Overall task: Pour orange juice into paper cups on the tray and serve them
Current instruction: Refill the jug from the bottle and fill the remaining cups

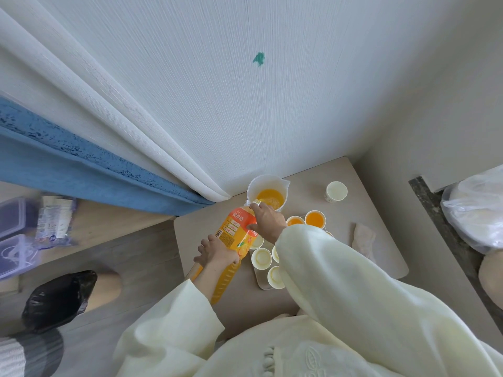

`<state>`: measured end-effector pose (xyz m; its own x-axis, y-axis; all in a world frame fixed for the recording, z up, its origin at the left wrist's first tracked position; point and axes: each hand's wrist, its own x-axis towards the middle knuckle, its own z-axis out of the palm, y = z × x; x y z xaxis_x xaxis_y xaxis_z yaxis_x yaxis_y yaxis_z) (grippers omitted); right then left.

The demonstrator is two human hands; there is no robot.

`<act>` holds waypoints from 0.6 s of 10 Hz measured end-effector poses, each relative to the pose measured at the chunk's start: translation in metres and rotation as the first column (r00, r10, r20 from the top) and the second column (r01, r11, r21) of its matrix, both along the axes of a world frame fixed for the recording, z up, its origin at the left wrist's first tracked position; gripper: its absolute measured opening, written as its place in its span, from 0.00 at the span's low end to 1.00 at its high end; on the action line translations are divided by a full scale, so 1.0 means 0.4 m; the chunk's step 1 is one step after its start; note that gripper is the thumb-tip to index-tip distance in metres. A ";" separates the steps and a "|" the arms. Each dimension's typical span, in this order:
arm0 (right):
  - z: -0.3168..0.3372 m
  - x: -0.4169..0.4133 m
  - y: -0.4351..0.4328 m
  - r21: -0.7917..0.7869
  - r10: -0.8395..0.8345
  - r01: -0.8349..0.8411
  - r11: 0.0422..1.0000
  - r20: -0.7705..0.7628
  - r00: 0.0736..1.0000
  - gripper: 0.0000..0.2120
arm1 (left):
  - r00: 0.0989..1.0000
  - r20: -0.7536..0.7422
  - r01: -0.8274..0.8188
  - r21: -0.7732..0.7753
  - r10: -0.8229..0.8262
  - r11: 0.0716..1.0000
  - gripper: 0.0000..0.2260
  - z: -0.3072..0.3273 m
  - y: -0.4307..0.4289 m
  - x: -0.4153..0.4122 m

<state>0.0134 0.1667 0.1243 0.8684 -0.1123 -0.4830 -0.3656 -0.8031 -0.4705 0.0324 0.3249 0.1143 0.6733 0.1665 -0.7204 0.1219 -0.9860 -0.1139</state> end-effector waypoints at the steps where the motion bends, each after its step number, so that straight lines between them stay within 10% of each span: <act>1: 0.001 0.001 0.001 0.002 -0.003 0.003 1.000 0.002 1.000 0.30 | 1.000 0.000 0.000 0.000 0.000 1.000 0.41 0.002 0.000 0.000; 6: 0.001 -0.003 0.004 -0.007 -0.010 0.010 1.000 0.022 1.000 0.30 | 1.000 0.006 0.007 0.005 -0.007 1.000 0.40 0.006 -0.005 0.000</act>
